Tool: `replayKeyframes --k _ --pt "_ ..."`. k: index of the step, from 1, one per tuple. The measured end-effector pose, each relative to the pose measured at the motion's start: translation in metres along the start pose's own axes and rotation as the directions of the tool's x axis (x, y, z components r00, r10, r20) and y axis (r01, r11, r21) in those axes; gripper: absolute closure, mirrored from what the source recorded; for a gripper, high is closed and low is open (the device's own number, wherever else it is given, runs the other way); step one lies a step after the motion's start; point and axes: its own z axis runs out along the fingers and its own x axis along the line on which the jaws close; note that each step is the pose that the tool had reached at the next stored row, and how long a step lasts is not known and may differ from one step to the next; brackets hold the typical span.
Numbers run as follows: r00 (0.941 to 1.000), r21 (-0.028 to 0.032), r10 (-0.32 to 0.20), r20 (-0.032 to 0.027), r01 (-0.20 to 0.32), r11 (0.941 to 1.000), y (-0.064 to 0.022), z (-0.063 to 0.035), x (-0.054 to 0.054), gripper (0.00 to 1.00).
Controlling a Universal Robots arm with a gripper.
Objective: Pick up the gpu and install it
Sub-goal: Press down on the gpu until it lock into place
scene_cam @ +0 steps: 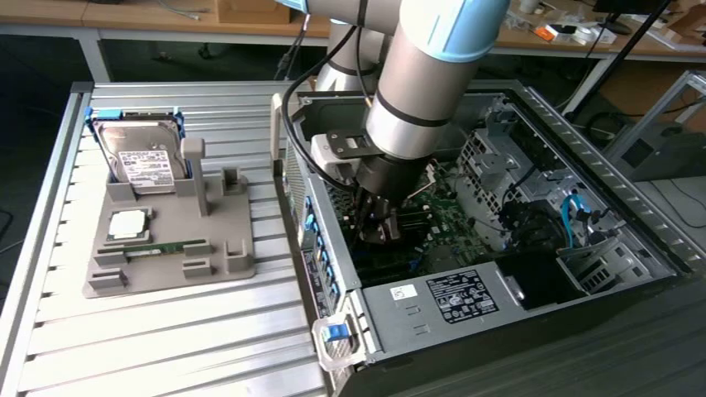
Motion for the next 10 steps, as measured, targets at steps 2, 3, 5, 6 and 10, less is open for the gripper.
replayKeyframes --k 2,3,5,6,10 --pt "1.0000 0.0000 0.000 0.0002 0.000 1.0000 0.0000 0.0001 0.0000 0.89" --pt "1.0000 0.0000 0.000 0.0005 0.000 1.0000 0.0000 0.0002 0.0000 0.89" --pt "1.0000 0.0001 0.000 0.0007 0.000 1.0000 0.0001 0.0003 0.0000 0.89" --pt "1.0000 0.0001 0.000 0.0008 0.000 1.0000 0.0001 0.0004 -0.0001 0.89" --pt "1.0000 0.0000 0.000 0.0006 0.000 1.0000 0.0001 0.0004 -0.0037 0.89"
